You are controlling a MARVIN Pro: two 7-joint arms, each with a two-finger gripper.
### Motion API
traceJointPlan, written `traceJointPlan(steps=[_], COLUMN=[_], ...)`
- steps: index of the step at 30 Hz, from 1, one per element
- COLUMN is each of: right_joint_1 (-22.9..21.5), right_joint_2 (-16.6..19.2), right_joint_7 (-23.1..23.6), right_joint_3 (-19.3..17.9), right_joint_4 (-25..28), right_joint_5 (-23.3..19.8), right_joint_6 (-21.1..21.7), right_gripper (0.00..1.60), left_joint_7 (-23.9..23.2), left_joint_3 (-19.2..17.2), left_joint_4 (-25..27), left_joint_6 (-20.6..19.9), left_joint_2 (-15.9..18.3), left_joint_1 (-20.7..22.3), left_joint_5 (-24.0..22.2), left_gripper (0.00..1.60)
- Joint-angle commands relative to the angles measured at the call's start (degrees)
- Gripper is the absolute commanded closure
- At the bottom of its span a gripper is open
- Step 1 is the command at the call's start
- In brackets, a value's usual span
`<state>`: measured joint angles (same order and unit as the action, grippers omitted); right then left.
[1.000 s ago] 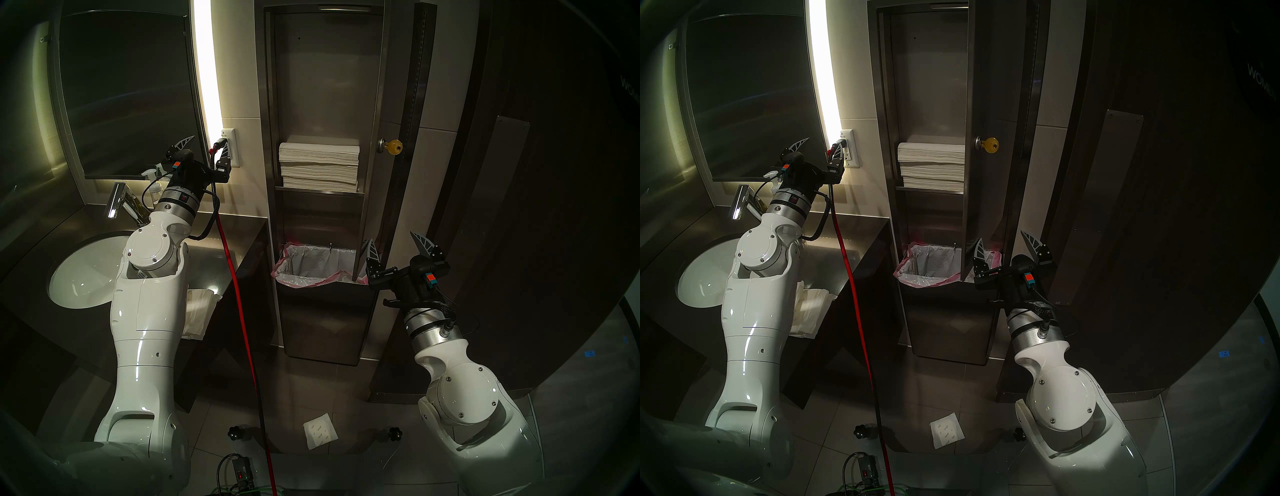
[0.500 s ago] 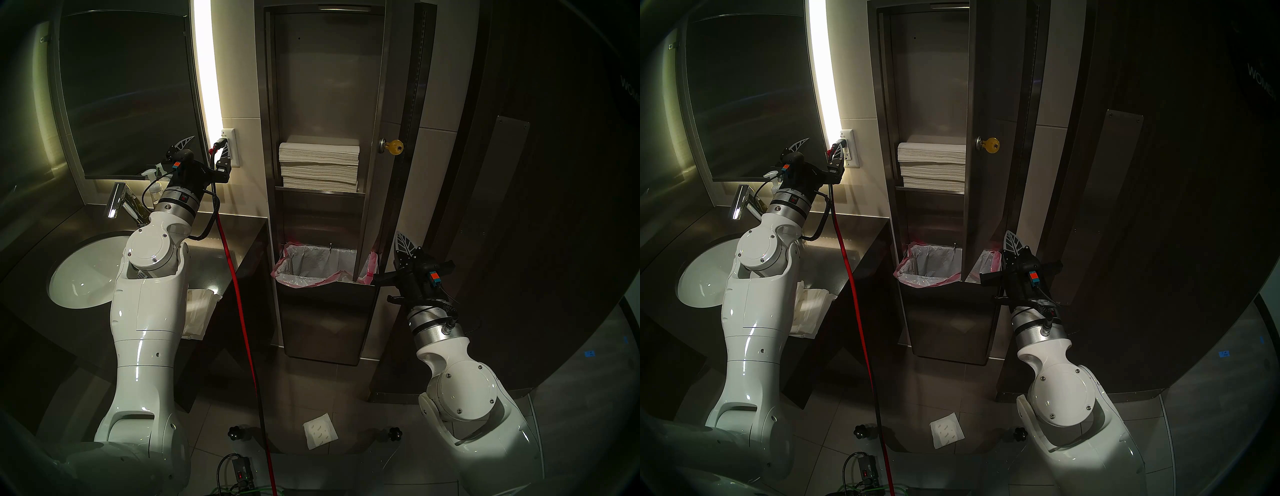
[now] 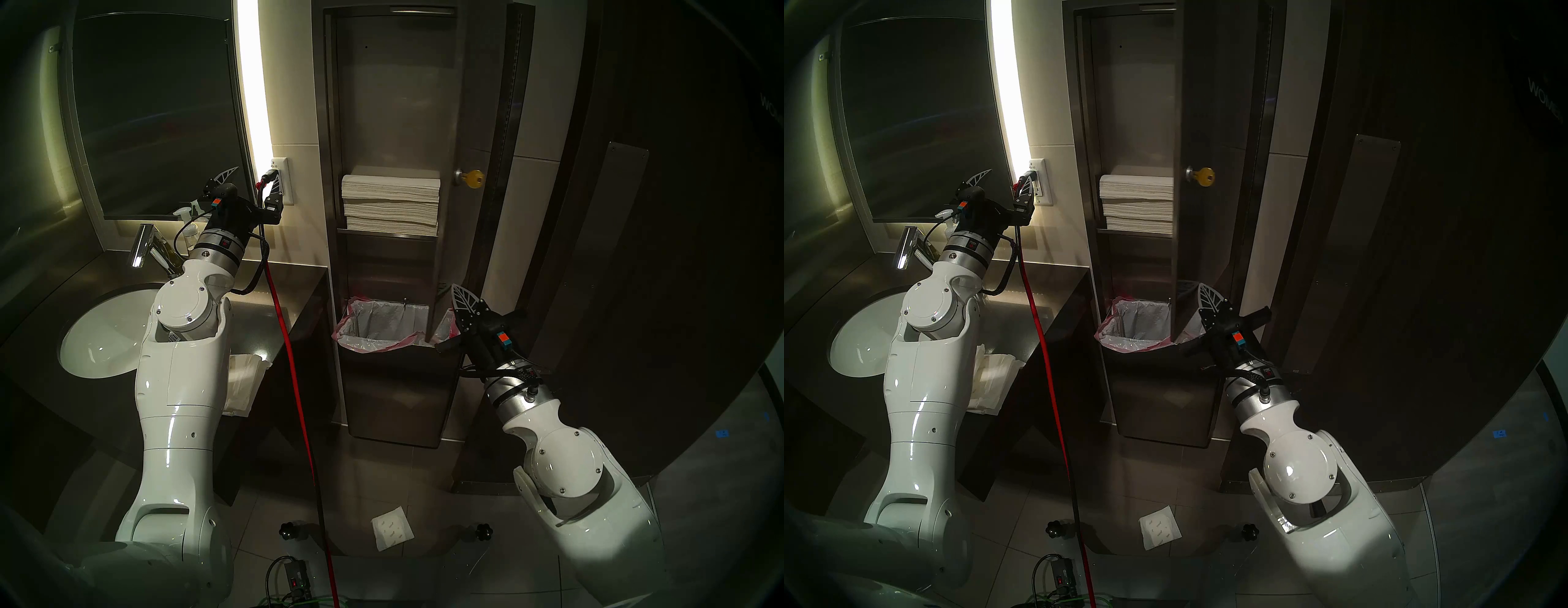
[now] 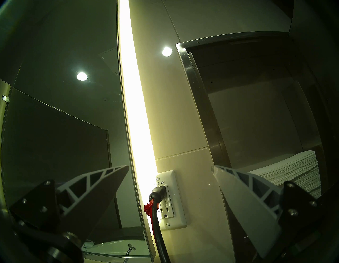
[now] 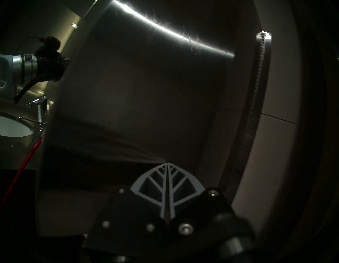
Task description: Twist key and close towel dispenser
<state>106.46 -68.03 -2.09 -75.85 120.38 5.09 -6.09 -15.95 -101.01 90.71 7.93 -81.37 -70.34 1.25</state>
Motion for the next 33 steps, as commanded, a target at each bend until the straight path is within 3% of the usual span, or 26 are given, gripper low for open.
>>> traceJointPlan(steps=[1,12,13,15,33], right_joint_1=[-6.38,-13.15,-15.34,-14.45,-26.31], right_joint_2=[-0.50,-5.18,-5.30,-6.03,-16.30], right_joint_7=[4.75,11.27,11.74,12.20,17.73], right_joint_3=[-2.06,-3.68,-2.97,-3.25,1.45], right_joint_4=[1.45,-0.65,-2.00,-1.74,-13.56], right_joint_5=[-1.66,-3.36,-3.50,-2.72,0.81], right_joint_6=[-0.56,1.33,1.85,1.86,7.38], right_gripper=[1.60,1.60,1.60,1.60,1.60], left_joint_7=[0.03,0.03,0.03,0.02,0.01], left_joint_3=[0.08,0.08,0.08,0.08,0.07], left_joint_4=[0.52,0.52,0.52,0.51,0.51], left_joint_6=[0.09,0.10,0.10,0.10,0.13], left_joint_2=[0.10,0.11,0.11,0.11,0.12], left_joint_1=[0.81,0.80,0.80,0.79,0.74], left_joint_5=[0.04,0.02,0.02,0.01,-0.07], left_gripper=[0.00,0.00,0.00,0.00,0.00])
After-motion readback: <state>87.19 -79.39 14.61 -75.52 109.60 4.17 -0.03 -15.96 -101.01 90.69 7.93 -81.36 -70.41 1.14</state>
